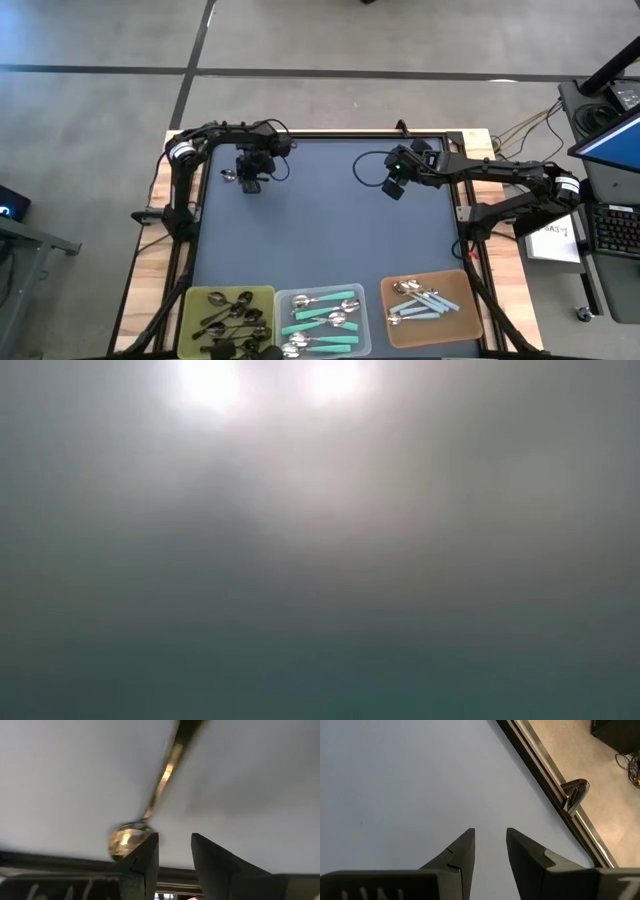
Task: Sort silverware by color (type)
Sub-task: Put the black spoon into the yellow bin
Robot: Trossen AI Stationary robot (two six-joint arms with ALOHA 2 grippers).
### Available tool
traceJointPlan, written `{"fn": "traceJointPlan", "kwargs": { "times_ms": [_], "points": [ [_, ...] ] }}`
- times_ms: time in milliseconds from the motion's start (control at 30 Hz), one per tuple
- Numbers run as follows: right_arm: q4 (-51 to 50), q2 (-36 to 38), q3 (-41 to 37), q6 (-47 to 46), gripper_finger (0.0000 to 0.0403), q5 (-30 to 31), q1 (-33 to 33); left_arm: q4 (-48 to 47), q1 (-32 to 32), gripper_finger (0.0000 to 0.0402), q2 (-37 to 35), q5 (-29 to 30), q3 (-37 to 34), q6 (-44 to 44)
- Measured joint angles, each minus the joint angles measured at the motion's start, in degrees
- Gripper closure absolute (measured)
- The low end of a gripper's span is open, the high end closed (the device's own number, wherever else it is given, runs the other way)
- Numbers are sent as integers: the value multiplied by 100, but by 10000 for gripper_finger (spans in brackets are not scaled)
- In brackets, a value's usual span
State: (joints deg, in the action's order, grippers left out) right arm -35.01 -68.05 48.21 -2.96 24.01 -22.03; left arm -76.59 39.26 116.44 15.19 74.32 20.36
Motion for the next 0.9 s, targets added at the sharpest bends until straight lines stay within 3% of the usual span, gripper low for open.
{"fn": "traceJointPlan", "kwargs": {
  "times_ms": [467, 667, 900],
  "points": [
    [0, 0, 0, -2, 300, 0, 1, 1139, 53, 304, -776, 898, 0, -238],
    [-1, 0, 0, -1, 300, 2, 1, 453, -66, 304, -1201, 279, -66, -462],
    [-1, 0, 0, -2, 300, 0, 1, 1045, 12, 304, -1349, 252, -563, -334]
  ]
}}
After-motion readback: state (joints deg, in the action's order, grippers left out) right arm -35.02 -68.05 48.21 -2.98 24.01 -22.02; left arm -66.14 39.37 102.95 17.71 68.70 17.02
